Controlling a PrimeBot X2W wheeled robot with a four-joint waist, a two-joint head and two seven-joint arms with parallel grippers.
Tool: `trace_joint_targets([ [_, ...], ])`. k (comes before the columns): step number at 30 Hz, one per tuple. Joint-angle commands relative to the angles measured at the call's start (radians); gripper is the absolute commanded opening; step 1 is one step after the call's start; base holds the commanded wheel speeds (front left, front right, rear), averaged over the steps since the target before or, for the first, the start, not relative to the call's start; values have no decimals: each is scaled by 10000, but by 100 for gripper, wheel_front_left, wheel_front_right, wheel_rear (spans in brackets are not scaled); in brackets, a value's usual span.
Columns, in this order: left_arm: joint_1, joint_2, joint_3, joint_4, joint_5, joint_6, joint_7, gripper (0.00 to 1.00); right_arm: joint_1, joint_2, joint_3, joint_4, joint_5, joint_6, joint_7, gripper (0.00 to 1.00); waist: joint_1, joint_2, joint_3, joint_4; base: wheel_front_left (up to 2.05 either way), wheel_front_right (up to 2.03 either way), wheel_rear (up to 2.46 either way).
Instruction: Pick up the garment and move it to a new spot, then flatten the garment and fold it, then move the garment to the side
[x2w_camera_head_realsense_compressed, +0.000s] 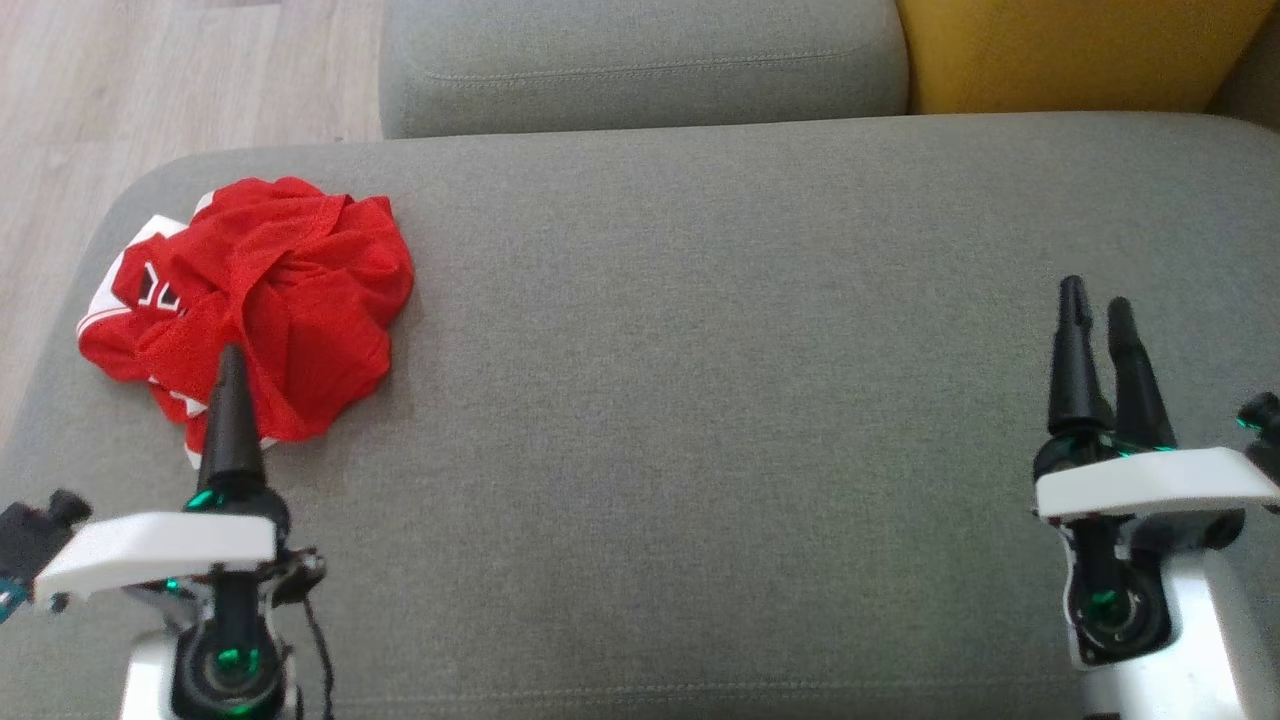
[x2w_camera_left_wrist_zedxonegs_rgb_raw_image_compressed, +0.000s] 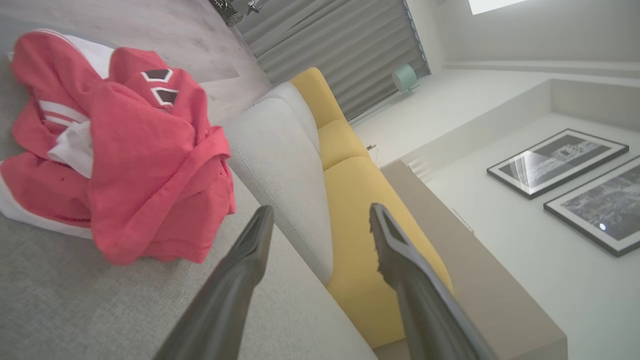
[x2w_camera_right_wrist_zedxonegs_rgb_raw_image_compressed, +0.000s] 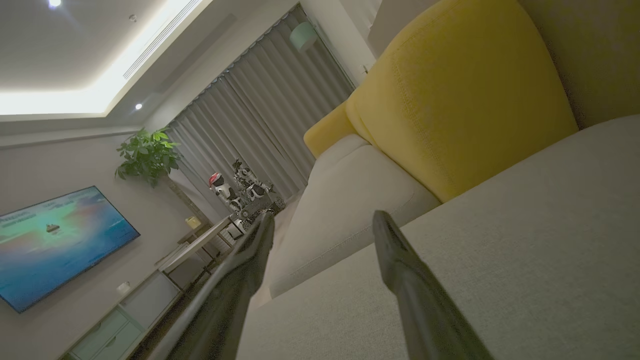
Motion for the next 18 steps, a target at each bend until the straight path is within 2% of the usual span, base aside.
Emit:
trace_joint_targets([
  [1, -591, 149, -108, -512, 606, -61, -154, 100, -672, -170, 275, -475, -558, 41, -147, 100, -1, 0, -3, -1, 0, 0, 0],
  [9, -584, 159, -1116, -462, 2913, -186, -388, 100, -599, -295, 752, -326, -1974, 46, -383, 100, -1, 0, -28, -49, 0, 0, 0],
  [18, -575, 201, -1875, -330, 5080, 38, -621, 100, -548, -325, 971, -18, -3315, 51, -618, 100, -1, 0, -14, -156, 0, 0, 0],
])
